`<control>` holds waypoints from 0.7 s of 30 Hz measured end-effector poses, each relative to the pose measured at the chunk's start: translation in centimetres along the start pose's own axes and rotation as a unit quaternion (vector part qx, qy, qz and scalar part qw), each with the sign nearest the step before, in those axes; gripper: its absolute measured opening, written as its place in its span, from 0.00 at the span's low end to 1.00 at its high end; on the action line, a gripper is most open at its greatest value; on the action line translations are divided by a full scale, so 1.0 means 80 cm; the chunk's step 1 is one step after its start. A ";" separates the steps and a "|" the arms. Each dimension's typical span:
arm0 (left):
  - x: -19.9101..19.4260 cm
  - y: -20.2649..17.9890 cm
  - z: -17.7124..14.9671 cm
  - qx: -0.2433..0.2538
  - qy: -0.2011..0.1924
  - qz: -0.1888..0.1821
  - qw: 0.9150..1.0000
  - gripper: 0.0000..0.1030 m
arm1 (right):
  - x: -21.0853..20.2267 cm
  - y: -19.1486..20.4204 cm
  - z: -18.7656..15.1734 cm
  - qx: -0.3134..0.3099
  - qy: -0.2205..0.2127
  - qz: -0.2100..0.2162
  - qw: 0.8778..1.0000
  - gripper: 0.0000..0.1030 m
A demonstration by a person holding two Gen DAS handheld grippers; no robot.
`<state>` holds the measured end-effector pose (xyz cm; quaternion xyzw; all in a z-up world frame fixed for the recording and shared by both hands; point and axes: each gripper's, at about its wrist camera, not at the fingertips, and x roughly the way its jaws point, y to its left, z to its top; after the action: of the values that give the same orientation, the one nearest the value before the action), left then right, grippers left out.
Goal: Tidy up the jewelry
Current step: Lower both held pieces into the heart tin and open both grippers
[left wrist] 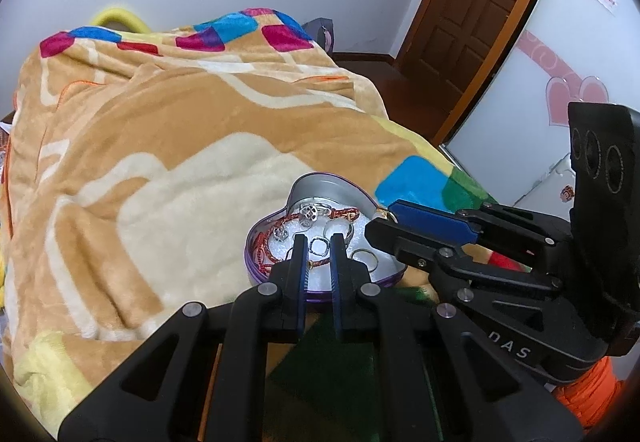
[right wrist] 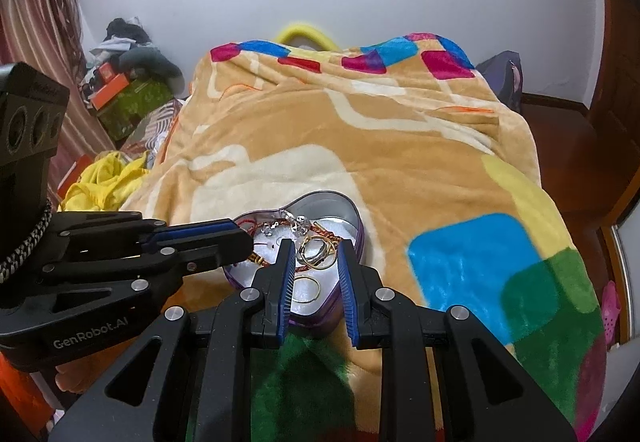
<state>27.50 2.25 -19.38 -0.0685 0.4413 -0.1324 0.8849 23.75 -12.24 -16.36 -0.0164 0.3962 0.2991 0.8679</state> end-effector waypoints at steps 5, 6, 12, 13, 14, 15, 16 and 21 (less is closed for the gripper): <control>0.000 0.002 0.002 -0.002 -0.002 0.000 1.000 0.09 | 0.003 -0.003 0.005 0.004 0.005 0.007 1.000 0.19; -0.001 0.002 0.002 -0.002 -0.003 0.000 1.000 0.09 | 0.005 -0.004 0.007 0.005 0.007 0.005 1.000 0.19; -0.015 0.001 0.004 -0.002 -0.013 0.005 1.000 0.10 | 0.000 0.002 0.008 -0.002 0.011 -0.004 1.000 0.26; -0.019 0.000 0.004 -0.002 -0.016 0.006 1.000 0.10 | -0.002 0.003 0.009 -0.004 0.009 -0.006 1.000 0.29; -0.023 0.000 0.004 -0.002 -0.019 0.007 1.000 0.11 | -0.006 0.005 0.010 -0.005 0.006 -0.009 1.000 0.30; -0.029 -0.001 0.005 -0.001 -0.023 0.009 1.000 0.13 | -0.009 0.005 0.012 -0.006 0.003 -0.010 1.000 0.32; -0.034 -0.001 0.006 -0.001 -0.027 0.011 1.000 0.16 | -0.014 0.007 0.013 -0.008 -0.001 -0.011 1.000 0.32; -0.072 -0.007 0.008 0.002 -0.056 0.019 0.998 0.23 | -0.043 0.016 0.021 -0.014 -0.024 -0.017 0.999 0.32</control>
<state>24.57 3.38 -14.45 -0.0655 0.3923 -0.1128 0.9106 22.50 -12.49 -12.53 -0.0277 0.3708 0.2902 0.8818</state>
